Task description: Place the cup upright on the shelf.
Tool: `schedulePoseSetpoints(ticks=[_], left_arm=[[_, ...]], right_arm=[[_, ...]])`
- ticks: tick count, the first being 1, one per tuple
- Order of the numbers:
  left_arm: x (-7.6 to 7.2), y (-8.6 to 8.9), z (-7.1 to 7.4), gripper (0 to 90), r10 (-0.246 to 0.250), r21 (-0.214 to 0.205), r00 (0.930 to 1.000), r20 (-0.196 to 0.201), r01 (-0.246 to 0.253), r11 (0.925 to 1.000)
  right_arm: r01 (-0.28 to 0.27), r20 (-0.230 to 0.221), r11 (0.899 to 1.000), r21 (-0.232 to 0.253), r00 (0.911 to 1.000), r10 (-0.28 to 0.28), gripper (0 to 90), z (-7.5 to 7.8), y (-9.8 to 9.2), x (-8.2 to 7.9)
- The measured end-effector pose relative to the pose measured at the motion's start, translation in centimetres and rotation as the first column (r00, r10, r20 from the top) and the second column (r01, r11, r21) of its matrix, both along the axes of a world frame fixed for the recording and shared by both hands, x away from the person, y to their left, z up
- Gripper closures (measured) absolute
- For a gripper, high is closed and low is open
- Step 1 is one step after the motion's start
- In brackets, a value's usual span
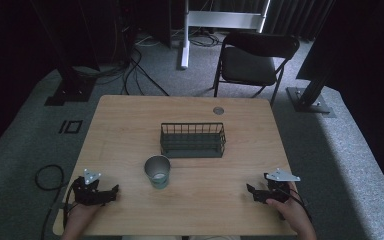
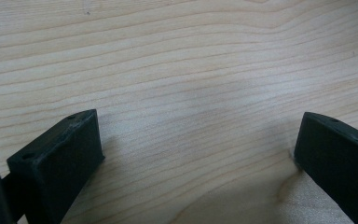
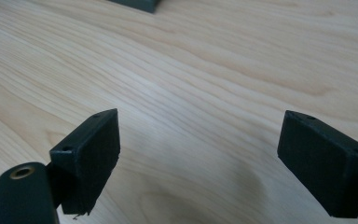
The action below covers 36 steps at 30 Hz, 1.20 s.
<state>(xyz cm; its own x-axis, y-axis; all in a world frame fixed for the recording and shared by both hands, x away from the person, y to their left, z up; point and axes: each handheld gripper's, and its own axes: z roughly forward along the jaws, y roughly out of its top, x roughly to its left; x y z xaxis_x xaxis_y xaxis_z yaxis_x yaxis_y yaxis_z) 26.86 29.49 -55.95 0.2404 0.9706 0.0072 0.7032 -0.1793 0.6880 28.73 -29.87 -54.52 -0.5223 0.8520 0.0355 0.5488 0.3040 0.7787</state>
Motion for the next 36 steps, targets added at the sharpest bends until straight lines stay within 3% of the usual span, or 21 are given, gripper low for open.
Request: schedulePoseSetpoints(ticks=[8, 15, 20, 36], left_arm=[[0.0, 0.0, 0.0, 1.4, 0.0, 0.0, 1.0, -0.001, 0.0, 1.0], [0.0, 0.0, 0.0, 1.4, 0.0, 0.0, 1.0, -0.001, 0.0, 1.0], [0.0, 0.0, 0.0, 1.4, 0.0, 0.0, 1.0, 0.0, 0.0, 1.0], [0.0, 0.0, 0.0, 1.4, 0.0, 0.0, 1.0, 0.0, 0.0, 1.0]], right_arm=[[-0.059, 0.011, 0.998, 0.012, 0.9982, 0.059, 12.6, 0.6, 1.5, 0.4], [-0.13, 0.018, 0.991, 0.012, 0.9914, 0.13, 12.6, 1.0, 3.7, 1.1], [-0.148, 0.016, 0.989, 0.019, 0.9889, 0.148, 12.7, 1.1, 4.8, 1.5], [-0.264, 0.024, 0.964, 0.039, 0.9644, 0.263, 12.9, 1.6, 9.3, 2.4]])
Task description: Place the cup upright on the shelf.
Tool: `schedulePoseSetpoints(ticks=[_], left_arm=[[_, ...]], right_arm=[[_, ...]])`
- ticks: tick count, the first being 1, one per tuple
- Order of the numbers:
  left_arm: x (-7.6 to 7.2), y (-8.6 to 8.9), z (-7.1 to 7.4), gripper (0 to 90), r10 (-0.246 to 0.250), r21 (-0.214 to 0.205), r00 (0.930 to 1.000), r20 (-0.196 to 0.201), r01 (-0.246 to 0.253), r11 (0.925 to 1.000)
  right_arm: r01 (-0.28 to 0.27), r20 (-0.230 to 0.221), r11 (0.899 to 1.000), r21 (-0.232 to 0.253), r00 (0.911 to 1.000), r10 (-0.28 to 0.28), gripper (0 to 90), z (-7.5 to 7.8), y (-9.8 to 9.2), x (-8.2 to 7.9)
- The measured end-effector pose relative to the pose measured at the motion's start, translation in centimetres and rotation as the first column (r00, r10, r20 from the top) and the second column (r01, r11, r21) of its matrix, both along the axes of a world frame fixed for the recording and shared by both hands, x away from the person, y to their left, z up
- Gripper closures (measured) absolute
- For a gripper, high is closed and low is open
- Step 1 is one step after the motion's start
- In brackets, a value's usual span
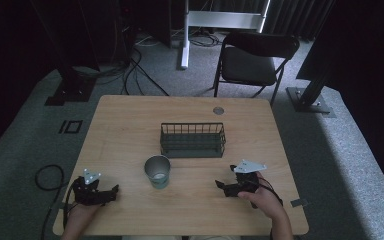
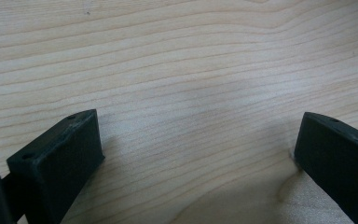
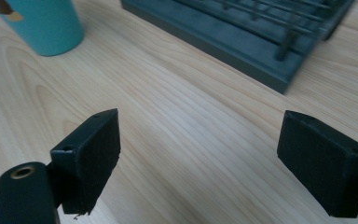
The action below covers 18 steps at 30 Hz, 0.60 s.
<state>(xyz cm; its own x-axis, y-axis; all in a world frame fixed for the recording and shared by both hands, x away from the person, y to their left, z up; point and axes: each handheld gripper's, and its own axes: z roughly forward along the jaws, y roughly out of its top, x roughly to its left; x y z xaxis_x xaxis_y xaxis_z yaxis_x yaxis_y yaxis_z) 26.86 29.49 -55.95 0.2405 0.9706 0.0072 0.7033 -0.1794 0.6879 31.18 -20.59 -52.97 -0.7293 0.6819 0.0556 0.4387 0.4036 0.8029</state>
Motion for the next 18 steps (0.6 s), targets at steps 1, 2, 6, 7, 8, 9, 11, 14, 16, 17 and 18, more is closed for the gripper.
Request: schedulePoseSetpoints(ticks=[1, 2, 6, 7, 8, 9, 11, 14, 16, 17, 18], left_arm=[[0.0, 0.0, 0.0, 1.4, 0.0, 0.0, 1.0, -0.001, 0.0, 1.0], [0.0, 0.0, 0.0, 1.4, 0.0, 0.0, 1.0, -0.001, 0.0, 1.0], [0.0, 0.0, 0.0, 1.4, 0.0, 0.0, 1.0, -0.001, 0.0, 1.0], [0.0, 0.0, 0.0, 1.4, 0.0, 0.0, 1.0, -0.001, 0.0, 1.0], [0.0, 0.0, 0.0, 1.4, 0.0, 0.0, 1.0, 0.0, 0.0, 1.0], [0.0, 0.0, 0.0, 1.4, 0.0, 0.0, 1.0, 0.0, 0.0, 1.0], [0.0, 0.0, 0.0, 1.4, 0.0, 0.0, 1.0, 0.0, 0.0, 1.0], [0.0, 0.0, 0.0, 1.4, 0.0, 0.0, 1.0, -0.001, 0.0, 1.0], [0.0, 0.0, 0.0, 1.4, 0.0, 0.0, 1.0, 0.0, 0.0, 1.0], [0.0, 0.0, 0.0, 1.4, 0.0, 0.0, 1.0, -0.001, 0.0, 1.0], [0.0, 0.0, 0.0, 1.4, -0.001, 0.0, 1.0, -0.001, 0.001, 1.0]], right_arm=[[-0.008, 0.004, 1.0, 0.003, 1.0, 0.008, 12.9, 0.1, 0.4, 0.0], [-0.016, 0.004, 1.0, 0.003, 0.9999, 0.016, 12.9, 0.1, 0.6, 0.1], [-0.04, 0.01, 0.999, 0.011, 0.9991, 0.04, 12.9, 0.3, 1.7, 0.3], [-0.042, 0.011, 0.999, 0.017, 0.9991, 0.042, 12.9, 0.4, 1.9, 0.4], [-0.048, 0.008, 0.999, 0.022, 0.9988, 0.047, 12.9, 0.4, 2.1, 0.4], [-0.054, 0.01, 0.998, 0.019, 0.9985, 0.054, 12.9, 0.5, 2.4, 0.4], [-0.066, 0.013, 0.997, 0.027, 0.9978, 0.066, 12.9, 0.6, 2.9, 0.5], [-0.087, 0.016, 0.996, 0.032, 0.9961, 0.086, 12.9, 0.7, 3.7, 0.6], [-0.096, 0.022, 0.995, 0.033, 0.9952, 0.095, 12.9, 0.8, 4.2, 0.6], [-0.104, 0.02, 0.994, 0.031, 0.9944, 0.104, 12.9, 0.8, 4.4, 0.6], [-0.108, 0.02, 0.994, 0.034, 0.994, 0.107, 12.9, 0.8, 4.7, 0.7]])
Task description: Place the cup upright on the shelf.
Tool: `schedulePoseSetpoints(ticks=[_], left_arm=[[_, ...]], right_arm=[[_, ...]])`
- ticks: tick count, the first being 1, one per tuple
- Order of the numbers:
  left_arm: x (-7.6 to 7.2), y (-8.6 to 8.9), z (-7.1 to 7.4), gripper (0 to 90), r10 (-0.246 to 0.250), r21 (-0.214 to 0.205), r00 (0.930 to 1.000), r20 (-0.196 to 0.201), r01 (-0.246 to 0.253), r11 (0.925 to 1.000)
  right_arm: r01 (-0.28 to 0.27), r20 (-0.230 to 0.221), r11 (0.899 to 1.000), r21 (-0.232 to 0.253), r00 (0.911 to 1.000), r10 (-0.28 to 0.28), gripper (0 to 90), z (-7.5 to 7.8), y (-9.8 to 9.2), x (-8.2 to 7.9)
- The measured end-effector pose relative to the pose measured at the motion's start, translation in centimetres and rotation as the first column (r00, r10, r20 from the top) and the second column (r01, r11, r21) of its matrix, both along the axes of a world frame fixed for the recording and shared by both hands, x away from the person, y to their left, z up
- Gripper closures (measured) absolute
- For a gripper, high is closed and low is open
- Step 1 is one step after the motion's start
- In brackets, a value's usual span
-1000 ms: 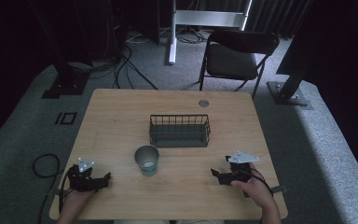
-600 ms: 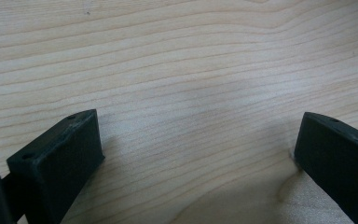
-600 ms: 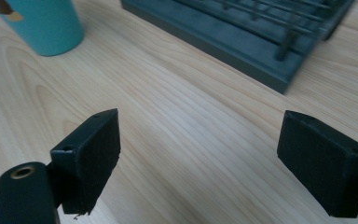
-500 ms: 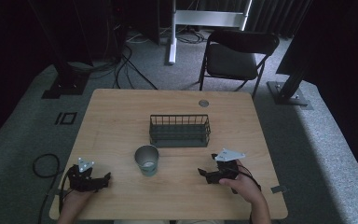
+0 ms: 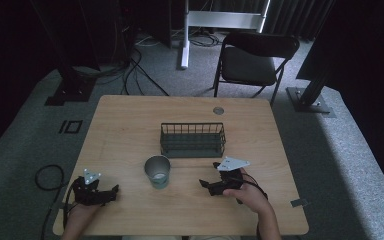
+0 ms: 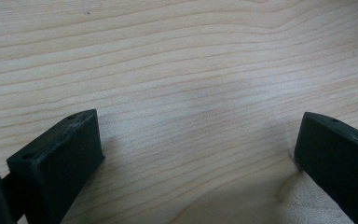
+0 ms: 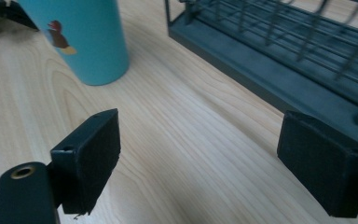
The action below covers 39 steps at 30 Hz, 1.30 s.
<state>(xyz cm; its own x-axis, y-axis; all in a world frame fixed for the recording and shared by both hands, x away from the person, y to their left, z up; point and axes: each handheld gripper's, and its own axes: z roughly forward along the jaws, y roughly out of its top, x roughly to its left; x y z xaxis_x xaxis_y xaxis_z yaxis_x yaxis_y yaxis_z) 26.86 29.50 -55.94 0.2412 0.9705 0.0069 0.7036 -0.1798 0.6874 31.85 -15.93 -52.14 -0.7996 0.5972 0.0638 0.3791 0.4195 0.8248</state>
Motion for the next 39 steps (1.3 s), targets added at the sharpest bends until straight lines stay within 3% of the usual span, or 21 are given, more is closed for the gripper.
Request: schedulePoseSetpoints(ticks=[19, 39], left_arm=[[0.0, 0.0, 0.0, 1.4, 0.0, 0.0, 1.0, 0.0, 0.0, 1.0], [0.0, 0.0, 0.0, 1.4, 0.001, 0.0, 1.0, 0.001, -0.001, 1.0]], right_arm=[[-0.118, 0.015, 0.992, 0.037, 0.9929, 0.118, 12.9, 0.4, 5.5, 0.0], [-0.188, 0.038, 0.98, 0.063, 0.9818, 0.186, 12.8, 0.2, 10.2, -0.4]])
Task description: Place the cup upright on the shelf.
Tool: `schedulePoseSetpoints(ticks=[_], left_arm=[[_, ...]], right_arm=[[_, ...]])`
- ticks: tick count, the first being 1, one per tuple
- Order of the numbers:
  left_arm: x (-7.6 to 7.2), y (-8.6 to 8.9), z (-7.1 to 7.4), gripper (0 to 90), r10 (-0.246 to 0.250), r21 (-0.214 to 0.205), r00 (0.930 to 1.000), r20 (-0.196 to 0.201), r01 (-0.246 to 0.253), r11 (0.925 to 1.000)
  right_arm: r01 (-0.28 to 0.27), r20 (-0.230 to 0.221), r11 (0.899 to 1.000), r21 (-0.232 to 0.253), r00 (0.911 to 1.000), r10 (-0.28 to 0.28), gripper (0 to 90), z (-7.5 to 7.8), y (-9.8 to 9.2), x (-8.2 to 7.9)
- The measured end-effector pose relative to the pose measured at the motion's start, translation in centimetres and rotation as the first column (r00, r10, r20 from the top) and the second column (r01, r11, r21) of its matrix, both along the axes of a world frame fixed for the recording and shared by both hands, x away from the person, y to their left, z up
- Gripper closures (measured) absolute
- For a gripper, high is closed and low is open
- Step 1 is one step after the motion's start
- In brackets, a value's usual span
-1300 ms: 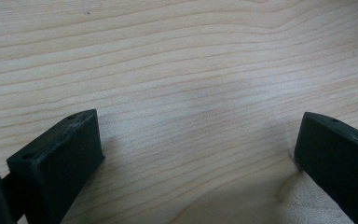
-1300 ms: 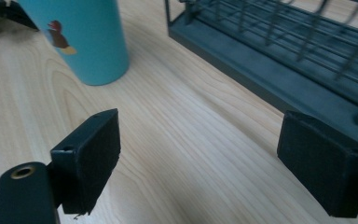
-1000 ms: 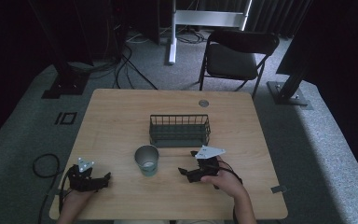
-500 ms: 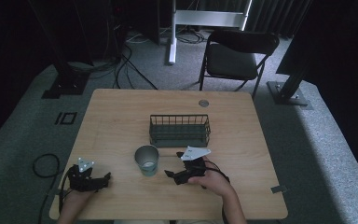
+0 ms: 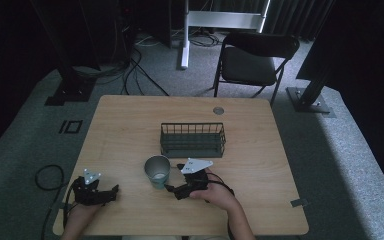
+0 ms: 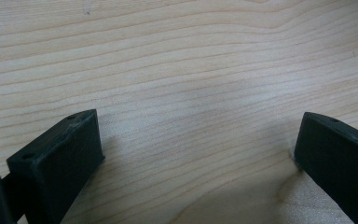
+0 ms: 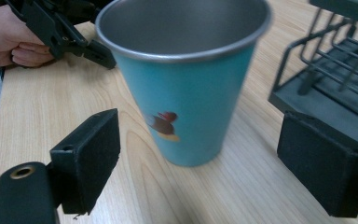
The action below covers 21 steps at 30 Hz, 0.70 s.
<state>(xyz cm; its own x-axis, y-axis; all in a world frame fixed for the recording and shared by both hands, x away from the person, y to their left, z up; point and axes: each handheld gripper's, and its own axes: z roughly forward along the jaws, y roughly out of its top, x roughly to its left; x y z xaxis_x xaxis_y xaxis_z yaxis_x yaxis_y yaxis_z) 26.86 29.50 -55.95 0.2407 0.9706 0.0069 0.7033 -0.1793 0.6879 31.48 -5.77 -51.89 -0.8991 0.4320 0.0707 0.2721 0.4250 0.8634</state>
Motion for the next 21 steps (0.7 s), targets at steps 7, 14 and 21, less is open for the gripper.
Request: schedulePoseSetpoints(ticks=[7, 14, 21], left_arm=[[0.0, 0.0, 0.0, 1.4, -0.001, -0.001, 1.0, 0.001, 0.001, 1.0], [0.0, 0.0, 0.0, 1.4, -0.003, -0.001, 1.0, 0.001, 0.003, 1.0], [0.0, 0.0, 0.0, 1.4, -0.003, -0.001, 1.0, 0.001, 0.003, 1.0]], right_arm=[[-0.002, 0.008, 1.0, 0.014, 1.0, 0.002, 12.8, 0.1, 1.2, 0.2], [-0.003, 0.005, 1.0, 0.026, 1.0, 0.002, 12.5, -0.1, 1.9, 0.3], [-0.001, 0.005, 0.999, 0.04, 1.0, 0.001, 12.2, -0.3, 2.8, 0.6]])
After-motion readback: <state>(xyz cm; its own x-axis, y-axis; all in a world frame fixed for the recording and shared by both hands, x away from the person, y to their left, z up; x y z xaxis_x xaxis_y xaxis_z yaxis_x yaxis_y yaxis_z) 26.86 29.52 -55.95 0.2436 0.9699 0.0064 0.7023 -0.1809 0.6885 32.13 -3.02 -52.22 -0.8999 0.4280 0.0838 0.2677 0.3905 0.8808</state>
